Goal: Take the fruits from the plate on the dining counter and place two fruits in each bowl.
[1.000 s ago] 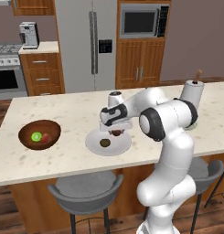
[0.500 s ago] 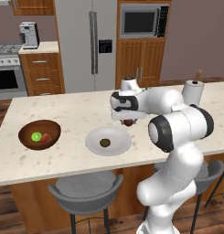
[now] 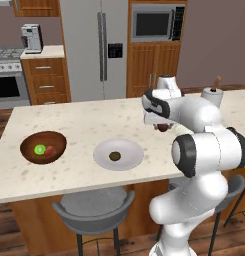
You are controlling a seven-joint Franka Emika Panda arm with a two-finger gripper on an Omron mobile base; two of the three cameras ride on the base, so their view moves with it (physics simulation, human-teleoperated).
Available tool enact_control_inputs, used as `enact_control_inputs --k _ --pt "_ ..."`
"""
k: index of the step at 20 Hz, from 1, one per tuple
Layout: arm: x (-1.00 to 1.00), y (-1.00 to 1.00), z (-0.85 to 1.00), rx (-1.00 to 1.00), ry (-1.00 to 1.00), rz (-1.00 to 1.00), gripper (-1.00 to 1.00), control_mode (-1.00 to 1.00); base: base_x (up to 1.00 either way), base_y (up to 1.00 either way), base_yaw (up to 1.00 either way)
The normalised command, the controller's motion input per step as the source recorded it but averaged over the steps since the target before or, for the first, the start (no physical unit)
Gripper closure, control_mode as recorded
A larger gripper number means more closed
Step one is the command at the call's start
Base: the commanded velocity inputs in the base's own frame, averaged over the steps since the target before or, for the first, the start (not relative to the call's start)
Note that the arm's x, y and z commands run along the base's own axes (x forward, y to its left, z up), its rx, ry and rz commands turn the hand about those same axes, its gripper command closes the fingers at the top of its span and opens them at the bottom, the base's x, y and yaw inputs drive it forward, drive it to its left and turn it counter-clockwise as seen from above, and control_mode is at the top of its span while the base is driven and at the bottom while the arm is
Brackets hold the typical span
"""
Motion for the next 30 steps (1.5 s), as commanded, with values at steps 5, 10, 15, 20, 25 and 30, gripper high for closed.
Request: enact_control_inputs --k 5,10,15,20,25,30 --pt "-0.14 -0.88 0.16 0.00 0.00 -0.06 1.00 -1.00 0.00 0.00 0.00" --pt "0.01 -0.72 0.03 0.00 0.00 -0.07 1.00 -1.00 0.00 0.00 0.00" --pt "0.11 -0.46 -0.07 0.00 0.00 -0.05 1.00 -1.00 0.00 0.00 0.00" --pt "0.14 -0.39 -0.18 0.00 0.00 -0.04 1.00 -1.00 0.00 0.00 0.00" --pt "0.13 -0.24 -0.27 0.00 0.00 -0.03 1.00 -1.00 0.00 0.00 0.00" --pt "0.06 -0.16 -0.28 0.00 0.00 -0.01 1.00 -1.00 0.00 0.00 0.00"
